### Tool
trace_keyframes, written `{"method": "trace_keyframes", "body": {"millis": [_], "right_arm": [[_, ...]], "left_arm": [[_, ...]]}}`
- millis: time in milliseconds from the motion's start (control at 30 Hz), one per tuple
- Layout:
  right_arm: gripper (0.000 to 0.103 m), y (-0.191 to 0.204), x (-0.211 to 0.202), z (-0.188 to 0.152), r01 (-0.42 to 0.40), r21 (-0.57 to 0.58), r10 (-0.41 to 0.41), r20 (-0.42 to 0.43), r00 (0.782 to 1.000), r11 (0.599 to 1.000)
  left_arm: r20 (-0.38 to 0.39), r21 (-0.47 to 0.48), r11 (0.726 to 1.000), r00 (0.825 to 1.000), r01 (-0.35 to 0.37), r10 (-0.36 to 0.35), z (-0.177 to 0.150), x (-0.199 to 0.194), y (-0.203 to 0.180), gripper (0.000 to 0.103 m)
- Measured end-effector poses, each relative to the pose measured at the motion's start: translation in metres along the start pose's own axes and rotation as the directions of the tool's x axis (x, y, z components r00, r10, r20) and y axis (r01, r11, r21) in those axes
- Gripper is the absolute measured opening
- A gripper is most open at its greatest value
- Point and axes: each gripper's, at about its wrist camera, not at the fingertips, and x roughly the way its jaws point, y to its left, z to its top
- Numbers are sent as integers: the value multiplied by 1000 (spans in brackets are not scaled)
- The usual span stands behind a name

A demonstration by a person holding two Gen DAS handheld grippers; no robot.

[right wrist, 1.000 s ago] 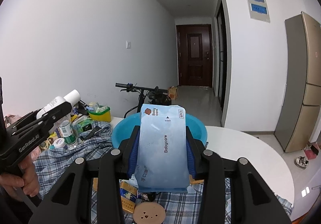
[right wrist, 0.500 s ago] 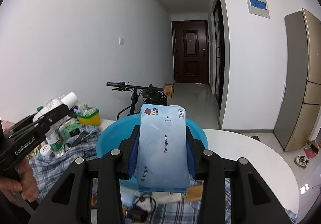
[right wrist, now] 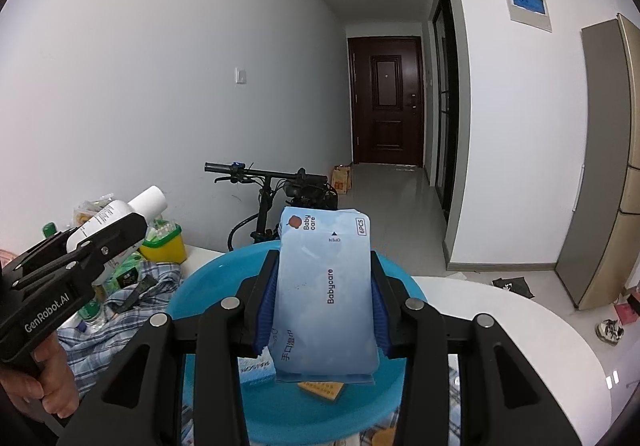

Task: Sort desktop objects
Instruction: 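Carry the white bottle and the wipes pack over the blue basin with both grippers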

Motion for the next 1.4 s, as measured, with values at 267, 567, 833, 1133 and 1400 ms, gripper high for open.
{"method": "trace_keyframes", "body": {"millis": [267,567,833,1133,1400], "right_arm": [[39,-9,36,8,-13,21,13,-5,1000,1000],[39,-18,69,14,-29,36,29,-21,999,999],[39,-35,76,12,1,84,1,-29,1000,996],[39,-32,78,10,2,72,0,-33,999,997],[39,-27,90,8,-1,65,7,-104,995,998]], "left_arm": [[-15,3,999,999,-39,39,3,56,7,42],[-16,-17,999,999,-34,34,4,93,14,42],[-36,-13,1000,999,-3,2,-2,112,14,42],[-64,-13,1000,998,-10,9,-7,118,12,42],[-207,-19,998,977,-64,59,-14,140,18,42]]}}
